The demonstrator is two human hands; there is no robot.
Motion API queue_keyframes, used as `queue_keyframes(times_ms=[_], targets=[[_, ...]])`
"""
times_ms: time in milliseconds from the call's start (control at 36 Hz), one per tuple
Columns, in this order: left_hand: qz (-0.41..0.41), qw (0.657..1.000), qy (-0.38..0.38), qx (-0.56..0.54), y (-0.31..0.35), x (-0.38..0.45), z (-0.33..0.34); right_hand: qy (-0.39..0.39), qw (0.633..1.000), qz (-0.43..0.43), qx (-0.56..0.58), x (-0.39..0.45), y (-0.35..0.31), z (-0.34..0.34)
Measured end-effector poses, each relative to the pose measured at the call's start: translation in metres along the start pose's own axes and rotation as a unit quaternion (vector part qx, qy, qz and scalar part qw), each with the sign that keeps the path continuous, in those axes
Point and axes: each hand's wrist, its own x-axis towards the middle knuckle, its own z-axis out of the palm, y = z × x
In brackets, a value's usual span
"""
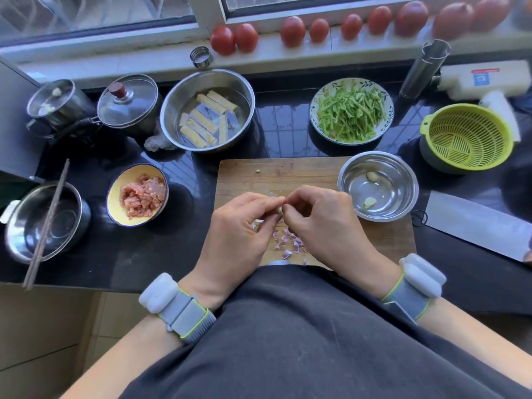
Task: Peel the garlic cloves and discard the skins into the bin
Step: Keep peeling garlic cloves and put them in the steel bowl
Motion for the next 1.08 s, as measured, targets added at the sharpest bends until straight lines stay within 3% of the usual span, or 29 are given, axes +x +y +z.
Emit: queue_keyframes(times_ms=[83,167,306,583,694,806,861,917,972,1083], targets=[[-0.011,1.000,0.005,-0.019,0.001,-0.001,0.001,0.005,1.000,0.013,0.013,0.001,0.001,0.002],[-0.086,0.992,0.001,-0.088,0.002,-0.004,0.005,0.007,0.999,0.034,0.033,0.001,0.001,0.003],[-0.251,0.928,0.004,-0.276,0.005,-0.004,0.007,-0.004,0.996,0.064,0.069,0.003,0.002,0.002],[-0.293,0.881,0.024,-0.372,0.004,-0.003,0.008,-0.011,0.993,0.076,0.093,0.003,0.006,0.001],[-0.329,0.841,0.035,-0.428,0.003,-0.003,0.007,-0.002,0.992,0.089,0.094,0.004,0.012,0.001],[-0.362,0.791,0.042,-0.490,0.002,-0.002,0.006,0.002,0.994,0.104,-0.030,0.008,0.026,0.004],[-0.379,0.770,0.037,-0.512,0.003,-0.001,0.006,-0.017,0.989,0.085,-0.120,0.007,0.033,0.005],[-0.391,0.757,0.033,-0.522,0.002,-0.001,0.006,-0.045,0.987,0.068,-0.141,0.007,0.038,0.004],[-0.397,0.756,0.032,-0.519,0.001,-0.001,0.006,-0.062,0.992,0.063,-0.094,0.006,0.035,0.001],[-0.400,0.773,0.027,-0.492,0.001,0.000,0.007,-0.062,0.987,0.085,0.119,0.005,0.016,0.000]])
